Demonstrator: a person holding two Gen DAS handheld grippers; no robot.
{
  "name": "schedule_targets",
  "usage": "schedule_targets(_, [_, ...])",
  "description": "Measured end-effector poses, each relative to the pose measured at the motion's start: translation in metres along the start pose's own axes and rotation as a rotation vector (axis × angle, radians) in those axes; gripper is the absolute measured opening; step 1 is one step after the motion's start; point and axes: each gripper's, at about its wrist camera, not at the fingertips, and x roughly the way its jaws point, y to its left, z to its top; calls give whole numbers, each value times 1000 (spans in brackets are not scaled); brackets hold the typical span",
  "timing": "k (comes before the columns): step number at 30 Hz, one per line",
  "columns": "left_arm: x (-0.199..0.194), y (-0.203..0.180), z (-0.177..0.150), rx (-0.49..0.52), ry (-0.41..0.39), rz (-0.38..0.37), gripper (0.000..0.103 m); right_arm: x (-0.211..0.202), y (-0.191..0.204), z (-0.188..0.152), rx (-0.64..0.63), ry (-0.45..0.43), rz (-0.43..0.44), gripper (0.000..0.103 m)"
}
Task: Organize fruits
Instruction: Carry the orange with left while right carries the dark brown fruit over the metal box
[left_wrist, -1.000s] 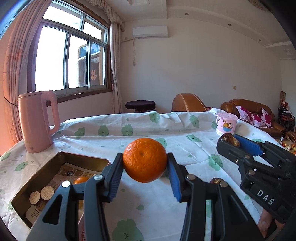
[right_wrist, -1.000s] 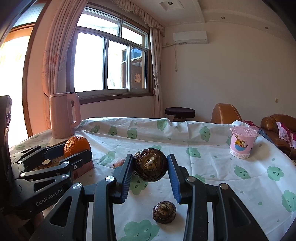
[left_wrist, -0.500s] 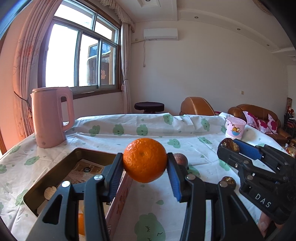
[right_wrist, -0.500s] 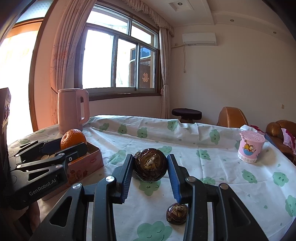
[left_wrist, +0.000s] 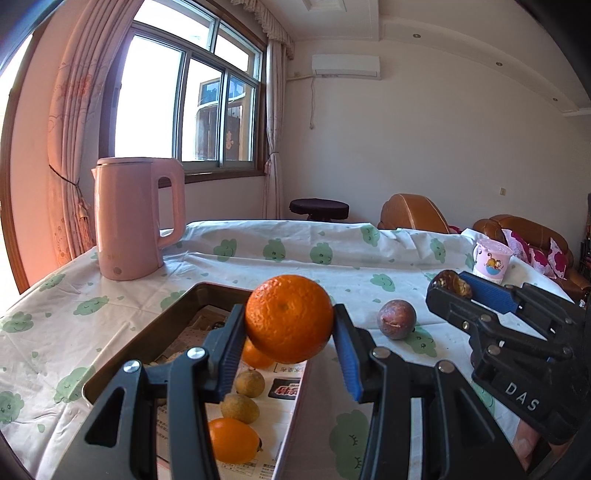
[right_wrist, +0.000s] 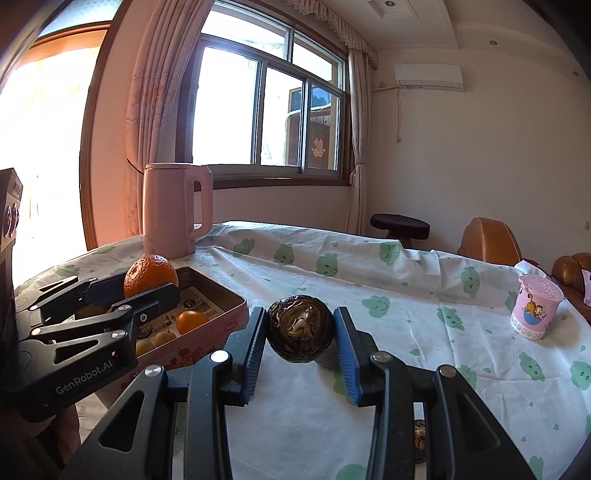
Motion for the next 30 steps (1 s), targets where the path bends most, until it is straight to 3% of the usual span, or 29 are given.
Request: schedule_targets(30, [-6, 65, -6, -73, 45, 119, 48, 40, 69, 27, -83, 19, 127, 39])
